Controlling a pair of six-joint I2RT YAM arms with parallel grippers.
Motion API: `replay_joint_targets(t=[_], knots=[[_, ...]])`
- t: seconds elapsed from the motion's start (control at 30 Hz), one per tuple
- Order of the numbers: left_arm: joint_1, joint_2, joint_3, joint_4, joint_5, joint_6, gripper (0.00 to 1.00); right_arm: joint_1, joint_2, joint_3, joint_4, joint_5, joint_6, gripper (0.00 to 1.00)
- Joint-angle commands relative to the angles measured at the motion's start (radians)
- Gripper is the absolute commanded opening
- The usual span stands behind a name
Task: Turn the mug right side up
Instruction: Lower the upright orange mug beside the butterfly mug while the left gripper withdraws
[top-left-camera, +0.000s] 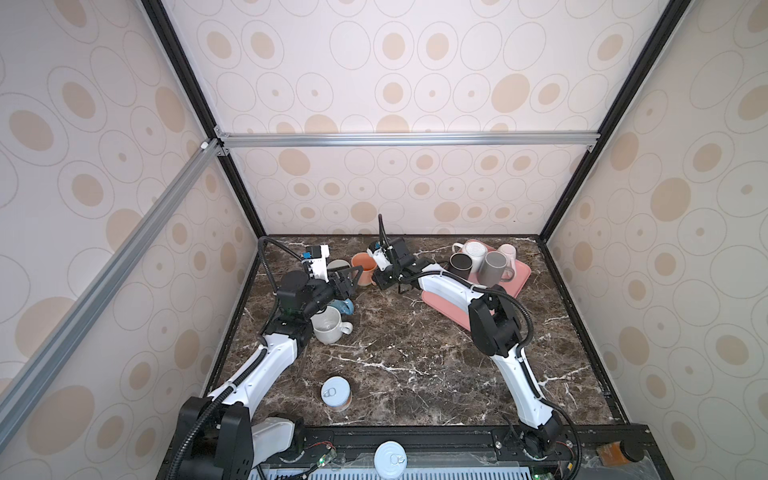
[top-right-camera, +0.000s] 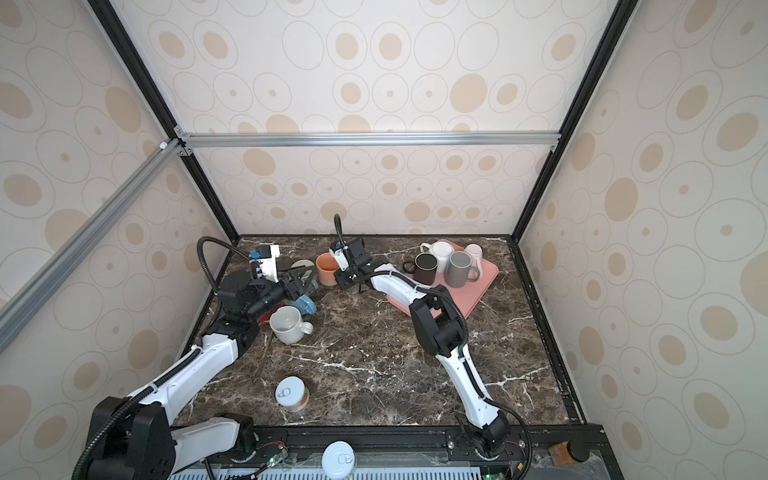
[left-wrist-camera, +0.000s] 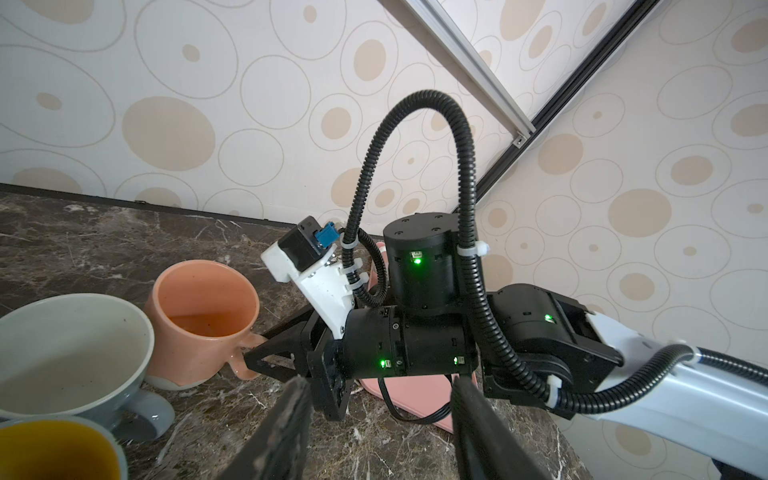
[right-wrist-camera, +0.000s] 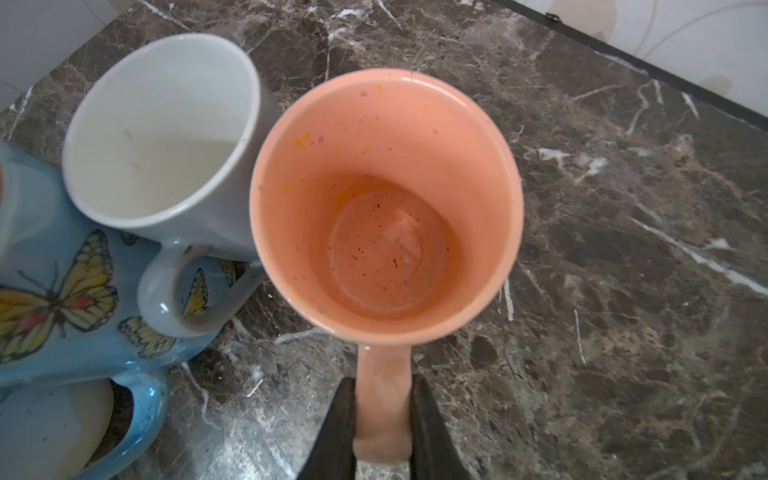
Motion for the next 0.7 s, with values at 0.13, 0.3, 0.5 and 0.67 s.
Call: replay_joint_targets(t=[0.13, 0.3, 0.5, 0.67], knots=[[0.017, -0.023, -0.017, 0.022, 0.03, 0.017, 0.56, 0.02, -0.001, 0.05, -0.078, 0.103, -0.076, 0.0], [0.021, -0.026, -0.018, 0.025, 0.034, 0.017, 0.56, 0.021, -0.016, 0.05, -0.079, 0.125, -0.088, 0.17], [0.023, -0.028, -0.018, 0.02, 0.043, 0.014, 0.56, 0.023, -0.008, 0.068, -0.09, 0.177, -0.106, 0.2], [0.025, -0.037, -0.024, 0.013, 0.045, 0.017, 0.56, 0.021, 0.004, 0.084, -0.105, 0.246, -0.134, 0.28]])
